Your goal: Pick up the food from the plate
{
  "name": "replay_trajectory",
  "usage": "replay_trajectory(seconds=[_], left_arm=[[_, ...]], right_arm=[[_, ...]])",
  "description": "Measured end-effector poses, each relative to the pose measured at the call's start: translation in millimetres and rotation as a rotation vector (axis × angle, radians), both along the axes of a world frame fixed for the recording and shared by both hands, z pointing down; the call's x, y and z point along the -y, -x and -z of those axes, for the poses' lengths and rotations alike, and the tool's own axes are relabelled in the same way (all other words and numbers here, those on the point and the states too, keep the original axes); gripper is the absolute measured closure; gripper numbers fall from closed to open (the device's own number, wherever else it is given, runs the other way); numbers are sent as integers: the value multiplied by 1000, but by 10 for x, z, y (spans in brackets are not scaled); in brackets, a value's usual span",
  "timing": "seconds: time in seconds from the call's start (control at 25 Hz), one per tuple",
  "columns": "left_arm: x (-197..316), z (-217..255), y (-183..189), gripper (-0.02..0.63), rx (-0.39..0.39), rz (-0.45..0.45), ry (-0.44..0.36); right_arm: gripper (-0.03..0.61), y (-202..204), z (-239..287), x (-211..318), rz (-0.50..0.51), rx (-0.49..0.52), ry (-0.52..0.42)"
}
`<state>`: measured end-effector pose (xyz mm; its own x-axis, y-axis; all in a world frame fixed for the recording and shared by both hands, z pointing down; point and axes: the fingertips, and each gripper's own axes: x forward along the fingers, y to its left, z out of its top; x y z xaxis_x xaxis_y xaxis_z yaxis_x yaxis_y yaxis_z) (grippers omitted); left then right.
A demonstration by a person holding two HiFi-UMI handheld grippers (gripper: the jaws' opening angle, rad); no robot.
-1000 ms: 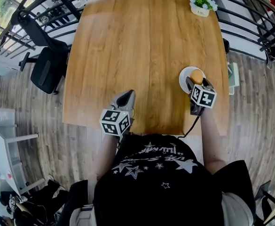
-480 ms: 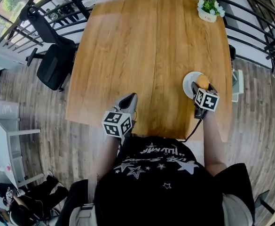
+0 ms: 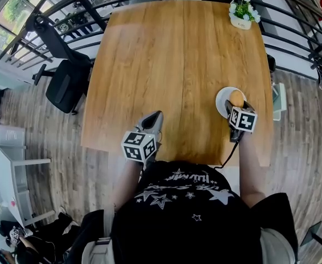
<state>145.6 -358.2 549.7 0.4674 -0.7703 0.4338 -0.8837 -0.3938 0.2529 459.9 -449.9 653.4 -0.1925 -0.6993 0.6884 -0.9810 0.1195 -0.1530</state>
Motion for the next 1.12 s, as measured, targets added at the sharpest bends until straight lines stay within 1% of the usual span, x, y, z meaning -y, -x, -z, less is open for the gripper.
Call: replay_trajectory(seconds=[0.2, 0.36, 0.6, 0.72, 0.88, 1.12], left_arm=[[15, -25, 93, 612, -12, -15, 4], [24, -11, 157, 612, -17, -46, -2], [-109, -37, 409, 612, -31, -92, 10], [-179, -63, 617, 612, -32, -108, 21], [-240, -72, 923, 612, -47, -106, 30], [-336, -60, 1104, 612, -62, -142, 27]], right_arm=[[239, 16, 135, -16, -25, 1, -32], [241, -34, 240, -74, -80, -1, -56], [241, 33, 428, -280, -169, -1, -92], [241, 133, 511, -401, -204, 2, -107], [241, 368, 618, -537, -209, -5, -118], [241, 582, 752, -713, -226, -20, -133]])
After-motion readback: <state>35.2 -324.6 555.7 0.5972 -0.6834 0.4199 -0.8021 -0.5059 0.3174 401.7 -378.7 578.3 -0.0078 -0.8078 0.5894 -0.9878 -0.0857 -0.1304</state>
